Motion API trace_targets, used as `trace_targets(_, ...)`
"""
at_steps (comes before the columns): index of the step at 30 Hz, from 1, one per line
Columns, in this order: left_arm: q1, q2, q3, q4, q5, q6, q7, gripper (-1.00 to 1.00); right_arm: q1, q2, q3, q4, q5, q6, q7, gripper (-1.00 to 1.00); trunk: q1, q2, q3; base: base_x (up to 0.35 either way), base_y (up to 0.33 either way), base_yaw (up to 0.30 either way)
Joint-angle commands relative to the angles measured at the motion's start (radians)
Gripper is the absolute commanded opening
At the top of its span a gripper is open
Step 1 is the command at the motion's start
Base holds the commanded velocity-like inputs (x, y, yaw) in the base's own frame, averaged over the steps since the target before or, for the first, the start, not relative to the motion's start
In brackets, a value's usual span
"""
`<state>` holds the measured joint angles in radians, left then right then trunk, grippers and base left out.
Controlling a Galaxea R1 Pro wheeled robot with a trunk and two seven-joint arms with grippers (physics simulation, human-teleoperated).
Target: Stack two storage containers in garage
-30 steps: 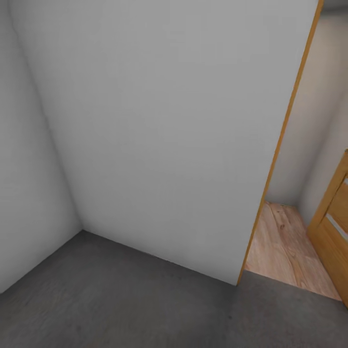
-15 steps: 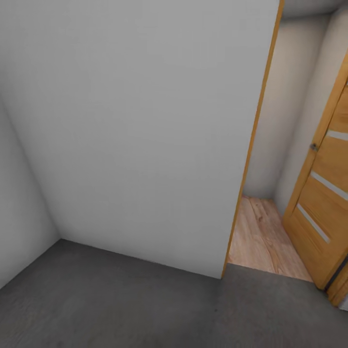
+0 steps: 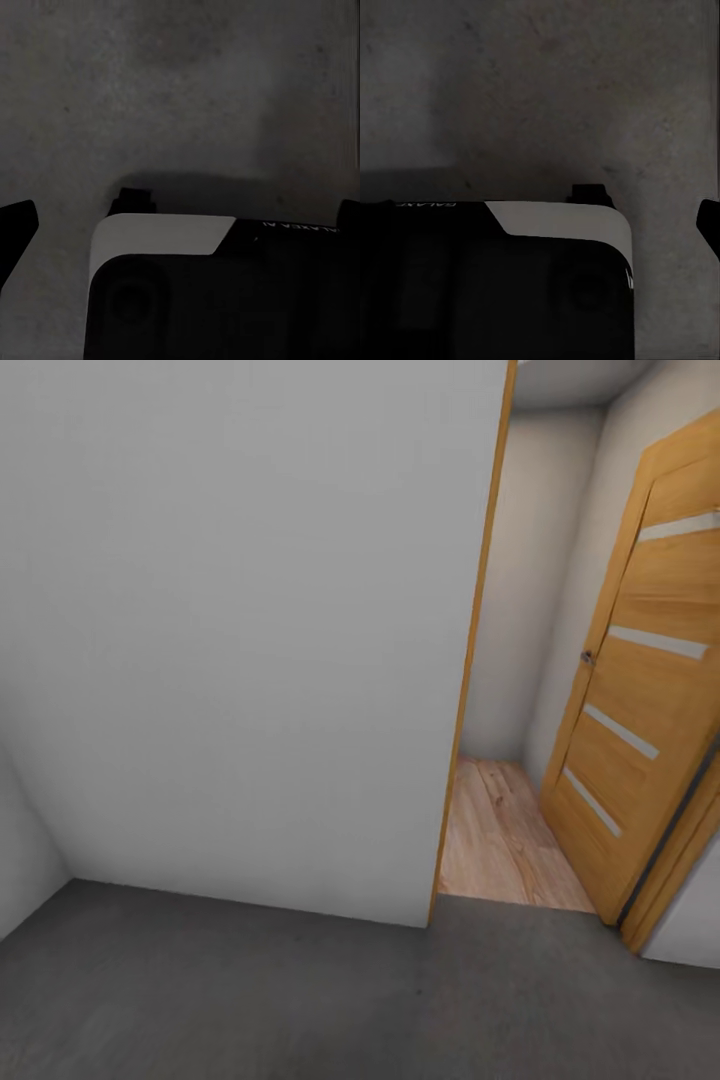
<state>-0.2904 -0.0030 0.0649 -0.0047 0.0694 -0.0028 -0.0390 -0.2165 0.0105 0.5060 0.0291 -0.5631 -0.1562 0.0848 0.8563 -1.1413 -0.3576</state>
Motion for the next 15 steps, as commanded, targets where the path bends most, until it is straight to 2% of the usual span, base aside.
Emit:
trace_targets(1, 0.000, 0.000, 0.006, 0.000, 0.007, 0.000, -0.004, 1.00, -0.001, 0.000, 0.006, 0.003, -0.011, -0.005, 0.006, 1.00, 0.000, -0.001, -0.001, 0.000, 0.000, -0.255)
trace_targets(15, -0.001, 0.000, 0.006, 0.000, 0.007, 0.000, -0.004, 1.00, -0.001, 0.002, 0.006, 0.003, -0.009, -0.005, 0.007, 1.00, 0.000, -0.001, -0.001, 0.000, 0.000, -0.273)
